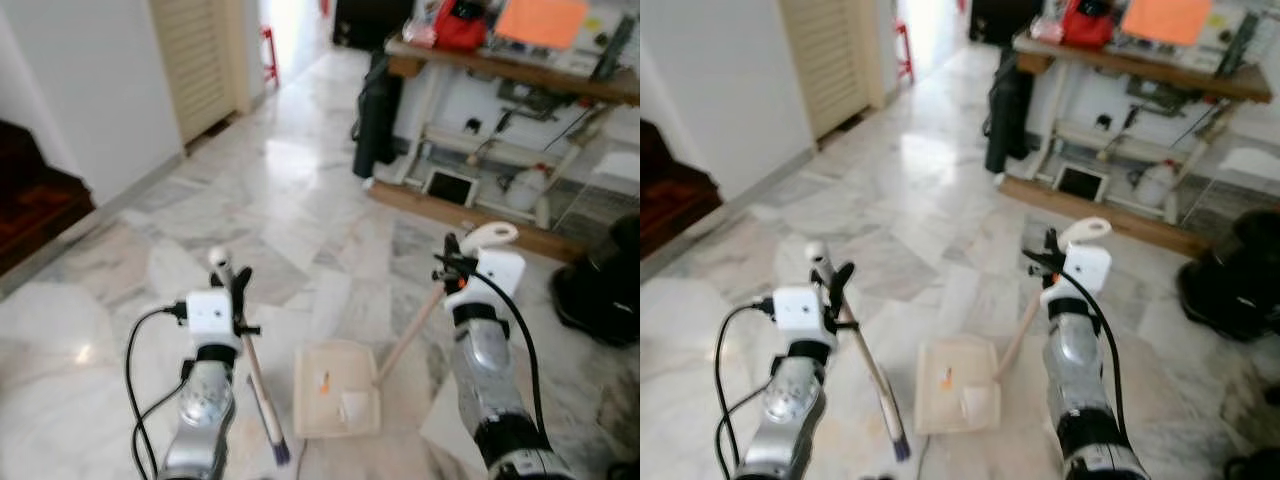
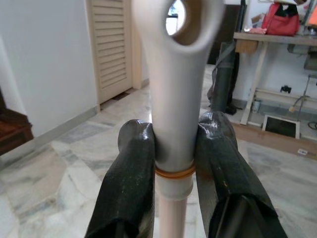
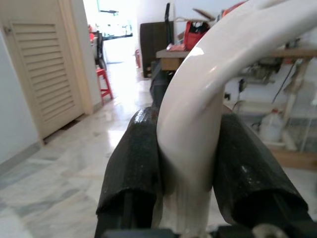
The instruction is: Sweep floor
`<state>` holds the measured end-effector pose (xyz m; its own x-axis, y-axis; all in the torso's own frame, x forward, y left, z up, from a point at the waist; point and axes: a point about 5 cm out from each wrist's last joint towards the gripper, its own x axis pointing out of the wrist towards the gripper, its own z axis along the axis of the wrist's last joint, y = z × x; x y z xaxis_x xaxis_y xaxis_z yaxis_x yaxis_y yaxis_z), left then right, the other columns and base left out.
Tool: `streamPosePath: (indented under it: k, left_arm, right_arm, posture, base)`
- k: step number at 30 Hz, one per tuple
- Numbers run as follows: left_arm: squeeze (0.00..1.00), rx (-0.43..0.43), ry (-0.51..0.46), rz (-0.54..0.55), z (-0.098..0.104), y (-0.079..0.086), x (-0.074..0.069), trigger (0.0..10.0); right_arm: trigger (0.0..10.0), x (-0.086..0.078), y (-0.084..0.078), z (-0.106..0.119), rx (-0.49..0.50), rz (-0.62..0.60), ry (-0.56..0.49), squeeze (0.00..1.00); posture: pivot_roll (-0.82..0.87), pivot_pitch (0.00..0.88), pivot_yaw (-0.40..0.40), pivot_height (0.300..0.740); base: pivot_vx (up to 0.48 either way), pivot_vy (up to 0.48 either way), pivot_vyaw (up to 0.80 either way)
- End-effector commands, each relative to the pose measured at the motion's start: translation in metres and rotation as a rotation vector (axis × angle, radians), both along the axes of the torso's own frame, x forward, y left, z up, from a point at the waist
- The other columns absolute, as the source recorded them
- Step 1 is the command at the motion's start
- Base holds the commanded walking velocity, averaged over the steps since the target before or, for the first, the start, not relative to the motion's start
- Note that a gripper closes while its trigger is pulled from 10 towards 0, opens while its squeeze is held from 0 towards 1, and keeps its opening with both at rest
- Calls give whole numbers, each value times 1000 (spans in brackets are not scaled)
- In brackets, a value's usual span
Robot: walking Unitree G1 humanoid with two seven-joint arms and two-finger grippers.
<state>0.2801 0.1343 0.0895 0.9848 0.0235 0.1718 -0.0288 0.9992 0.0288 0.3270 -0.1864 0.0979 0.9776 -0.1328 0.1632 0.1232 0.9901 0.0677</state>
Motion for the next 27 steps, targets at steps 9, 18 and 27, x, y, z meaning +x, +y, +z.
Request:
streamPosePath:
  k: [9,18,27]
  left_arm:
    - [0,72,-59,7,18,9,-5,10000]
    - [0,76,-32,46,17,27,-5,10000]
    - [0,53,-14,53,19,31,5,10000]
  right_arm:
    - [10000,2,2,8,96,-7,-14,0]
    - [10000,3,15,10,116,12,-18,0]
    - [10000,5,19,11,139,-1,-26,0]
  posture:
    - [94,0,-87,740]
    - [104,7,-56,740]
    - [101,0,-12,740]
  base:
    - [0,0,509]
    - [0,0,51]
    - [0,0,739]
